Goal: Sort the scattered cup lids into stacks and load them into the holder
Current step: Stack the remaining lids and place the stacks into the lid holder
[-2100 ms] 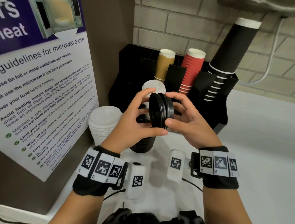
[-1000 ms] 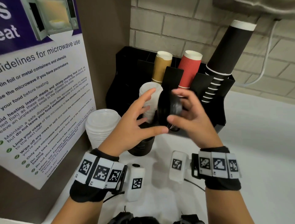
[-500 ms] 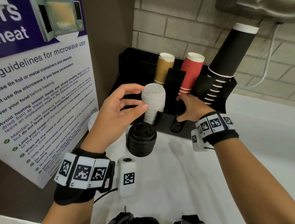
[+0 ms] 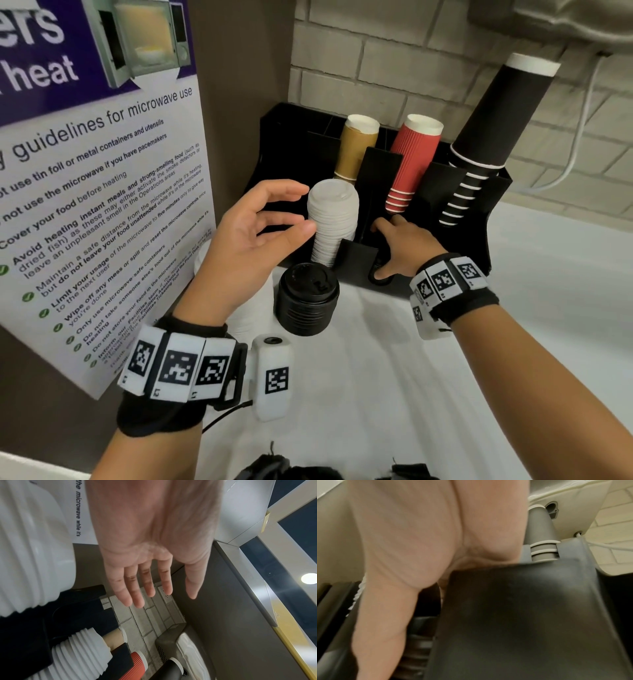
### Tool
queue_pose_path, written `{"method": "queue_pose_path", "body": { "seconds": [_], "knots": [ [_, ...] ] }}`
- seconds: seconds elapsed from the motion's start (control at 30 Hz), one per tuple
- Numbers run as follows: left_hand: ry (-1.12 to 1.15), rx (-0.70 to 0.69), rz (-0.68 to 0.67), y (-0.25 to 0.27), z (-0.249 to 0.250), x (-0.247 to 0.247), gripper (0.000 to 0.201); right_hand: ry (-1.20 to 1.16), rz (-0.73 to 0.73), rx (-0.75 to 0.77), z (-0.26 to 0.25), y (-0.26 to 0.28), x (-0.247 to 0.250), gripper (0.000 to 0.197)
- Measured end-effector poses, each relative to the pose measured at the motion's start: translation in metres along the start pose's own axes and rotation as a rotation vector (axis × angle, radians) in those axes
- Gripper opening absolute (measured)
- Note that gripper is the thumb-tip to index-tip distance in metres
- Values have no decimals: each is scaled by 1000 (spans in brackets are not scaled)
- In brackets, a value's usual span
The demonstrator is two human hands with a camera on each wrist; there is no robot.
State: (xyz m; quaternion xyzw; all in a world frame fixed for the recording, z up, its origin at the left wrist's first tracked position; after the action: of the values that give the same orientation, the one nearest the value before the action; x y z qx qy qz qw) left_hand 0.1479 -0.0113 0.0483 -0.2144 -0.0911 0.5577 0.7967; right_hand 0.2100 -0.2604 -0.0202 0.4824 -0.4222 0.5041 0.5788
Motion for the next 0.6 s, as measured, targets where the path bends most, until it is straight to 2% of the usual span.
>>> {"method": "queue_pose_path", "body": {
  "seconds": [0.3,0.47,0.6],
  "knots": [
    [7,-8,-14,0,3,-3,32,147,-20,-25,-8,7,-4,98],
    [10,0,-10,1,3,-2,32,-6,-130,-9,-3,3,1,97],
    [12,6,-4,0,3,-2,32,5,-61,-23,-1,2,6,90]
  ]
}}
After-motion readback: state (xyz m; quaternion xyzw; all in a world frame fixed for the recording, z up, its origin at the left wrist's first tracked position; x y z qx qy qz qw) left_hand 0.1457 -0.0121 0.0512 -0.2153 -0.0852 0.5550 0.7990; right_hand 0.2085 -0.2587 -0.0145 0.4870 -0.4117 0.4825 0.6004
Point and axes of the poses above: each hand's wrist, its own y-axis away from the middle knuckle, its own x-axis out of the back of the hand, z = x × y, the point moved 7 cm from there along -y, towards the middle knuckle, and after that the axes turned 6 degrees about y, right-handed, at the moved point
